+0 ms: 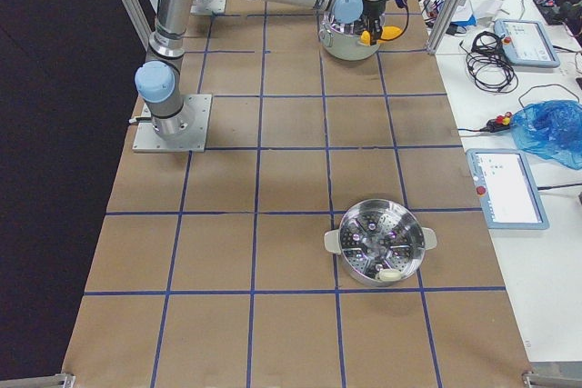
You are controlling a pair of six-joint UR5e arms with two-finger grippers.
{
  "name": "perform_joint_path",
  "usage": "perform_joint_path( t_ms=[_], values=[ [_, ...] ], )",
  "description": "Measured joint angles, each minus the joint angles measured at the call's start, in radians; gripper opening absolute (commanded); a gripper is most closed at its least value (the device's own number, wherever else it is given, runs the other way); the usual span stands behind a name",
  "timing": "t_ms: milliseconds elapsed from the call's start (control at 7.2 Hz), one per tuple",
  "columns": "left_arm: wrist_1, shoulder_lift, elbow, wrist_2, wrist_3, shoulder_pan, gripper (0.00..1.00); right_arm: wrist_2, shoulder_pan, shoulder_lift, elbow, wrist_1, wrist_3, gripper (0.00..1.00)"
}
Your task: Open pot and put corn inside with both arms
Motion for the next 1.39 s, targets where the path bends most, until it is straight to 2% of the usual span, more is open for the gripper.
perform_joint_path(
  t_ms=[278, 556, 694, 833, 1389],
  values=[
    [-0.004, 0.024, -0.022, -0.005, 0.003, -0.016, 1.00, -0.027, 0.137, 0.085, -0.032, -0.058, 0.099, 0.05],
    [0.000, 0.040, -0.040, 0.004, -0.004, -0.074, 1.00, -0.071, 0.179, 0.159, -0.036, -0.087, 0.116, 0.06],
    [0.005, 0.047, -0.047, 0.006, -0.003, -0.092, 1.00, -0.077, 0.183, 0.182, -0.033, -0.093, 0.117, 0.31],
    [0.007, 0.051, -0.053, 0.007, 0.000, -0.098, 1.00, -0.078, 0.184, 0.196, -0.029, -0.094, 0.116, 0.99],
    [0.009, 0.052, -0.065, 0.004, 0.006, -0.100, 1.00, -0.079, 0.174, 0.184, -0.035, -0.086, 0.100, 1.00]
  ],
)
